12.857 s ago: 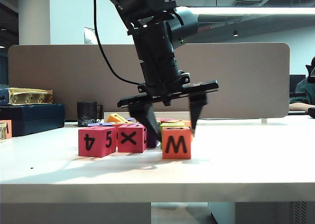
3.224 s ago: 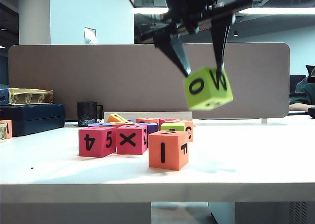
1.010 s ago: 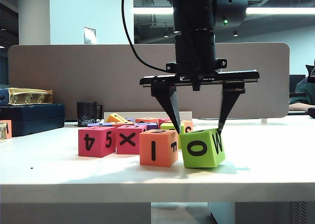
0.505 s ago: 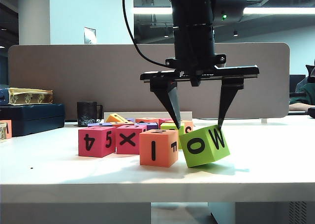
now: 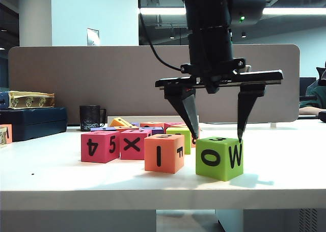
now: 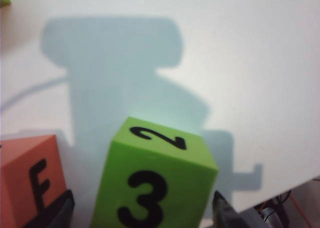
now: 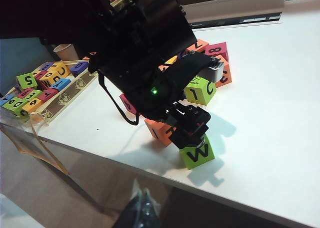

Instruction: Select the appropriate blocks from the scattered letter blocks on the table and arrange them in a row to spell out "23".

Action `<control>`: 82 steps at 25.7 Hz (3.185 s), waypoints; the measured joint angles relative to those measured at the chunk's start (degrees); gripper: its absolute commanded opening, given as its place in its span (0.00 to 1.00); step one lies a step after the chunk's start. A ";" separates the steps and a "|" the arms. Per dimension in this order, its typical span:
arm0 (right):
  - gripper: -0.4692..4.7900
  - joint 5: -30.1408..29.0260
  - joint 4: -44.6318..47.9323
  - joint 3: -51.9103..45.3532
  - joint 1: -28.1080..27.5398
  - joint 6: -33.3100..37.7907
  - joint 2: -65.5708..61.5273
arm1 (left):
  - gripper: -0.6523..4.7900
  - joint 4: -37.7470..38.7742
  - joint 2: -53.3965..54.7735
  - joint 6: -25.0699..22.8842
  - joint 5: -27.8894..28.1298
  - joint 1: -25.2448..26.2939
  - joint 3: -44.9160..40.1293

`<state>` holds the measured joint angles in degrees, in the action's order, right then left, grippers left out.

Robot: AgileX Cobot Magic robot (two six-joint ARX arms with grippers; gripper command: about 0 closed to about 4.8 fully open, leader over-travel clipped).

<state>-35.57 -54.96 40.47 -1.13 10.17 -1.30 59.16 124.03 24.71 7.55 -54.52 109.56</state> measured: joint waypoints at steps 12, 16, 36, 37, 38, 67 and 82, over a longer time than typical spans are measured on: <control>0.09 0.00 0.00 0.00 0.00 0.00 0.00 | 0.76 -2.95 -0.11 -10.58 0.17 0.00 0.00; 0.09 0.00 0.00 0.00 0.00 0.00 0.00 | 0.76 -4.98 -0.87 -12.44 0.15 0.00 0.00; 0.09 0.00 0.00 0.02 0.00 0.00 0.00 | 0.16 -1.14 -0.39 -22.49 -6.29 -4.39 -0.09; 0.09 0.02 0.00 0.00 0.00 0.00 0.00 | 0.16 -1.64 -0.31 -22.60 -6.29 -4.55 -0.07; 0.09 0.00 -0.02 0.00 0.00 0.00 0.00 | 0.16 -2.12 -0.20 -22.99 -6.32 -4.63 -0.04; 0.09 -7.76 -10.49 0.02 0.02 0.00 0.00 | 0.16 -5.07 3.19 -22.95 0.20 -1.79 -0.13; 0.09 -7.74 -10.47 0.02 0.02 0.02 0.00 | 0.16 -9.38 3.30 -20.13 1.33 -1.51 -0.07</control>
<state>-43.31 -65.43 40.49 -1.10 10.20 -1.30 49.78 127.33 4.58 8.88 -56.03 109.49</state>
